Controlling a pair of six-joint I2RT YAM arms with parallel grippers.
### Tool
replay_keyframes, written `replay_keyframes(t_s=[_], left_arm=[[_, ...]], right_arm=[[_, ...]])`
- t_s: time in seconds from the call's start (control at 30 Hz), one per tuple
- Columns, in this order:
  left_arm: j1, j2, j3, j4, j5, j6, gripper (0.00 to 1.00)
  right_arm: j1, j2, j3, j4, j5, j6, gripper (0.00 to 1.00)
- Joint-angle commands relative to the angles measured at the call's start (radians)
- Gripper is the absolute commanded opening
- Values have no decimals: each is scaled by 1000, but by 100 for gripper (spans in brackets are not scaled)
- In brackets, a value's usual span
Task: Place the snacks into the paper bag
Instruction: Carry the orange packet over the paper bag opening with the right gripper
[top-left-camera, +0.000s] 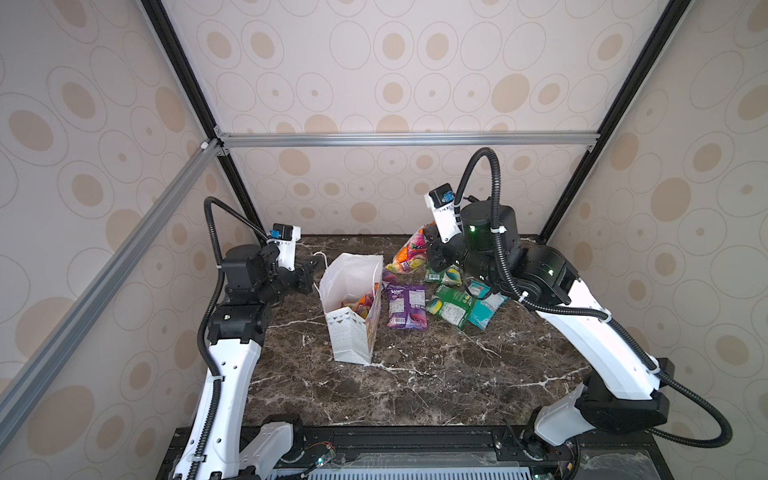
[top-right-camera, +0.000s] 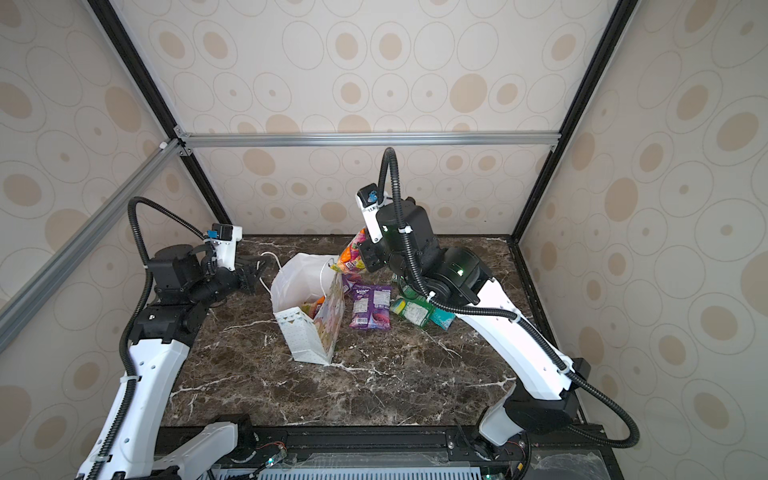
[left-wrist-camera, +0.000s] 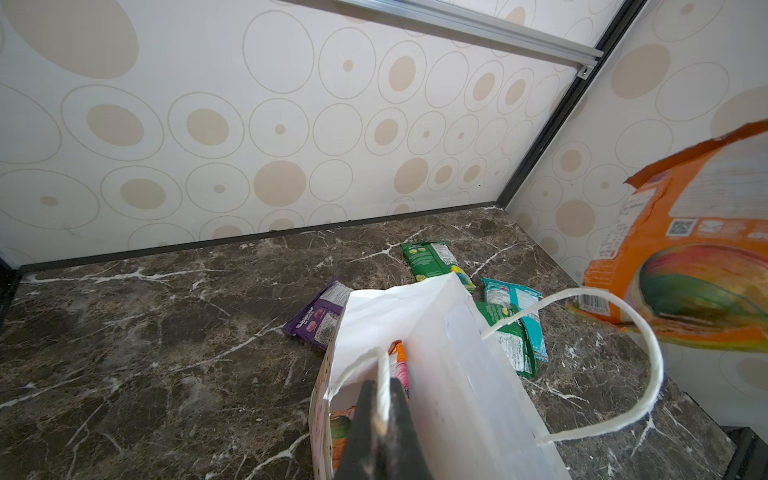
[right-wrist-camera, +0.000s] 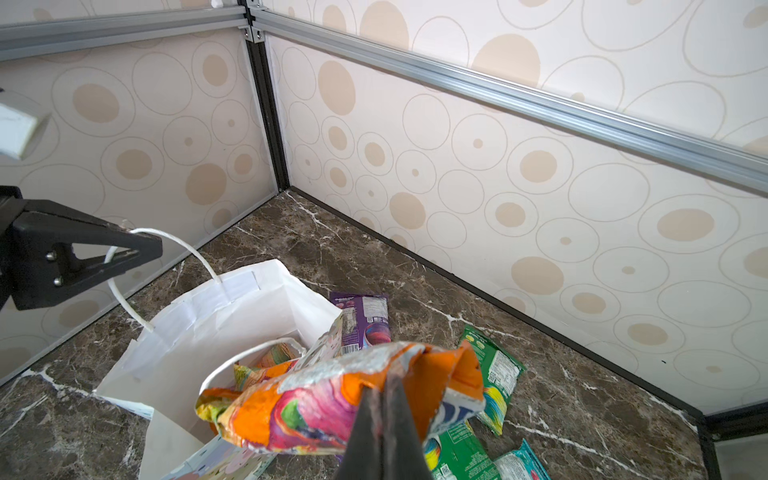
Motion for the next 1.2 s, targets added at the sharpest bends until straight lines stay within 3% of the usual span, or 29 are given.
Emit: replay_keyframes(t_s=[0.0,0.5,0.77,1.17], left_arm=[[8,-25,9,28,18,15,0],[8,-22,11,29,37,17,0],[8,-24,8,29,36,19,0],[7,-27,7,29,28,19,0]], right_arm=[[-4,23,75,66,-11,-34,0],[-5,169,213,208,-49,-75,0],[-5,262,350,164,-110,-76,0],[-2,267,239,148,-314,-130,0]])
